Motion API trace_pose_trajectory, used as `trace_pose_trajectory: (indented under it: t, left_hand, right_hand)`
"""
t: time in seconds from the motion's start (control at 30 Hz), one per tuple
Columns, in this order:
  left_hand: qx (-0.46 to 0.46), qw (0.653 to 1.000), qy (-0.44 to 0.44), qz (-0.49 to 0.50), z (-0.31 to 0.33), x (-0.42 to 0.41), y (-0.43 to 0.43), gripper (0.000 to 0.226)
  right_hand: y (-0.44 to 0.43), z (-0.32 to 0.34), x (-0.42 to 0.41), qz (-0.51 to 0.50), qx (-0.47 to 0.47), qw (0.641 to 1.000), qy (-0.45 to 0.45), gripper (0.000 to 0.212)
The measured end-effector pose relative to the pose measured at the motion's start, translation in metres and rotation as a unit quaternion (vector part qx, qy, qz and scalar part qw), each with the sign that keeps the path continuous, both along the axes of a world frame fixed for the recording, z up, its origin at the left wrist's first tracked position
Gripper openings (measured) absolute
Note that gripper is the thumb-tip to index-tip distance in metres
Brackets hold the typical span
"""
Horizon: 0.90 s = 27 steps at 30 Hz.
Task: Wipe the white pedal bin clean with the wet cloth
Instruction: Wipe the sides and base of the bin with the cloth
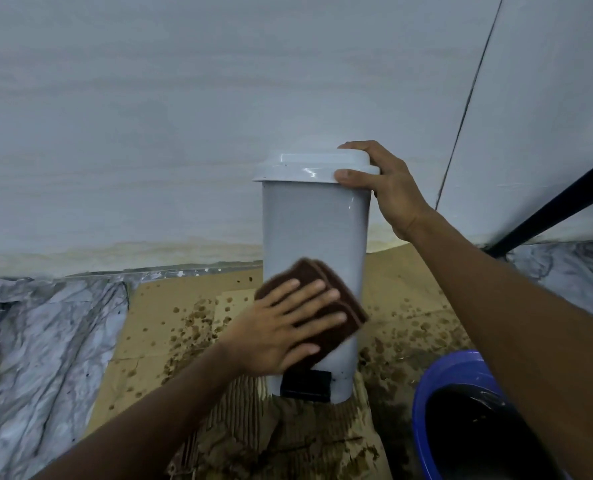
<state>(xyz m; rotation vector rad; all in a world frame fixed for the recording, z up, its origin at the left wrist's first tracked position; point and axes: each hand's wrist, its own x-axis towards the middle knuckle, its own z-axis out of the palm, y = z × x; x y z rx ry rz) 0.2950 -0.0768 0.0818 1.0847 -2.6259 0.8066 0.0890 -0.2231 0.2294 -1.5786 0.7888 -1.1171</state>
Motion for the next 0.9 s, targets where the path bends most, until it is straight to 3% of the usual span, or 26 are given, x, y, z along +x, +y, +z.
trace_pose_trajectory:
  t: [0.13,0.33,0.67,0.9]
  left_hand:
    - [-0.031,0.978,0.166,0.126,0.02,-0.01,-0.015,0.064]
    - [-0.046,0.877,0.385,0.283,0.02,-0.106,-0.018,0.067]
    - [-0.082,0.811,0.456,0.358,-0.01,-0.148,-0.014,0.068]
    - [-0.082,0.824,0.44,0.347,-0.07,-0.163,0.017,0.066]
  right_hand:
    - [0.004,0.002,0.016,-0.01,-0.008,1.0,0.007,0.042]
    - [0.009,0.002,0.026,-0.02,-0.041,0.998,0.039,0.038]
    - [0.018,0.002,0.028,-0.044,-0.06,0.995,0.059,0.042]
    - [0.02,0.0,0.03,-0.051,-0.06,0.995,0.063,0.043]
